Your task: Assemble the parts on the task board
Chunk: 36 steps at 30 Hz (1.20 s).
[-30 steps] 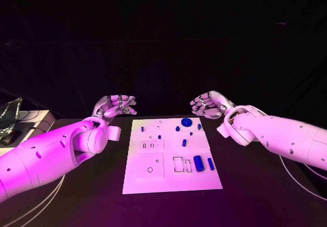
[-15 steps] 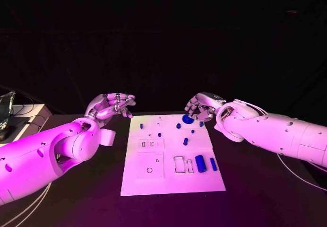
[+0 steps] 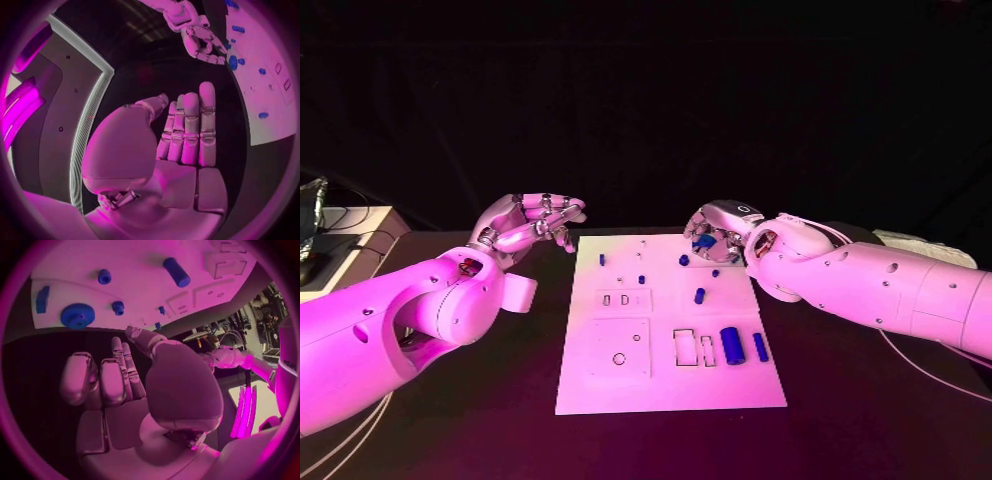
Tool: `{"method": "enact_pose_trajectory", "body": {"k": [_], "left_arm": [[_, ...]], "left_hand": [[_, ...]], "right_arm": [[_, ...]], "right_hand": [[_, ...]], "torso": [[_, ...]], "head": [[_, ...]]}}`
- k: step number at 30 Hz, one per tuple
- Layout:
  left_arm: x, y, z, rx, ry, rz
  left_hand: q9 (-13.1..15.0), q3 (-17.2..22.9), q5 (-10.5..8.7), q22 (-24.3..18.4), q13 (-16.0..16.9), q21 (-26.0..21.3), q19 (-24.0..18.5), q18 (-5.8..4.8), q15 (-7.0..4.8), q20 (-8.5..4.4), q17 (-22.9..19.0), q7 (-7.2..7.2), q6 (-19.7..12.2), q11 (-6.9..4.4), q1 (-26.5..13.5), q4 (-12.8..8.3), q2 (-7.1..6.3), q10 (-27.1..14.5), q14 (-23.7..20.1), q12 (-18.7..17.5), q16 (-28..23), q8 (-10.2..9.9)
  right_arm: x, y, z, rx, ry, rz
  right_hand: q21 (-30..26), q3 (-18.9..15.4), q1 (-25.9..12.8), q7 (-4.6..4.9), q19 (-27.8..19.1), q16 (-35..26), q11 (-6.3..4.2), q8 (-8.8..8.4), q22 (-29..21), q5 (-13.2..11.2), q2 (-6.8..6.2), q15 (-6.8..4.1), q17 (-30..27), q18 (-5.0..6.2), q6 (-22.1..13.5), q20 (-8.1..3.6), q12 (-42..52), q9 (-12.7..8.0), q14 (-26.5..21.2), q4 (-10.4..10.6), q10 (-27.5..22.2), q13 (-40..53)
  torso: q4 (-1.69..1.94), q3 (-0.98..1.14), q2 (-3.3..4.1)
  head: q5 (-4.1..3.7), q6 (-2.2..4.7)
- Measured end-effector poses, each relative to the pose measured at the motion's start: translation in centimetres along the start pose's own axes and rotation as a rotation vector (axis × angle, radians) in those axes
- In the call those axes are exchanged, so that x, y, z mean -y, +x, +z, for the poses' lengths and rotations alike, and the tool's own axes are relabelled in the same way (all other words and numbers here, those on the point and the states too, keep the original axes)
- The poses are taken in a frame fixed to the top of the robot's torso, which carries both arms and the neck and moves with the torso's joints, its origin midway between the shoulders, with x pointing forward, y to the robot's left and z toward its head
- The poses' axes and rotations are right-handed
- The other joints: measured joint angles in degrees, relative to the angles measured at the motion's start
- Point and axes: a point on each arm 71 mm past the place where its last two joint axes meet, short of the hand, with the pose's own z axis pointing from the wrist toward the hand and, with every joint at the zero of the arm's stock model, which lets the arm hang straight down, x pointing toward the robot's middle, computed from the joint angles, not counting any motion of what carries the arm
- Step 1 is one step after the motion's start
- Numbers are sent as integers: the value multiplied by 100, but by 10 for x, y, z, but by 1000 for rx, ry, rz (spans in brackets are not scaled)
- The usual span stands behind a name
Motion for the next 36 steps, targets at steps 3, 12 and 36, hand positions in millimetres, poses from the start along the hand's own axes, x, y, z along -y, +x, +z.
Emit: {"method": "enact_pose_trajectory", "body": {"k": [3, 12, 36], "left_arm": [[1, 0, 0, -2, 1, 5], [3, 1, 0, -6, 2, 12], [4, -1, 1, -6, 1, 15]], "left_hand": [[6, 0, 0, 48, 4, 72, 0, 0, 0, 0, 5, 0, 0, 0, 0, 0, 0, 0, 0, 0, 22, -21], [13, 0, 0, 74, 6, 115, 0, -1, 0, 0, 7, 0, 0, -1, 0, 0, 0, 0, 0, 1, 22, -21], [17, 16, 0, 130, 10, 183, -20, -2, 1, 21, 17, 21, -21, 19, -22, -17, -23, -21, 1, -27, 45, -21]], "right_arm": [[-1, 1, 1, -7, 0, -13], [-4, 5, 3, -36, 0, -45], [-3, 7, 4, -56, 27, -105]], "right_hand": [[0, -27, -32, 27, 0, 13, 9, -21, 0, -38, -28, 0, -1, 0, -29, 0, 0, 11, 0, 27, -110, 0], [0, -176, -54, 34, 2, 57, 21, -32, -17, -67, -51, 41, -19, 0, -76, 3, 0, 43, 0, 64, -250, 0], [-1, -289, -23, 15, -1, 128, 29, -32, 24, -66, -19, 41, -26, 1, -56, 41, 0, 109, 0, 141, -314, 28]], "torso": [[14, -1, 42], [45, 7, 145], [84, 10, 303]], "head": [[-13, 15], [-27, 27], [-40, 46]]}}
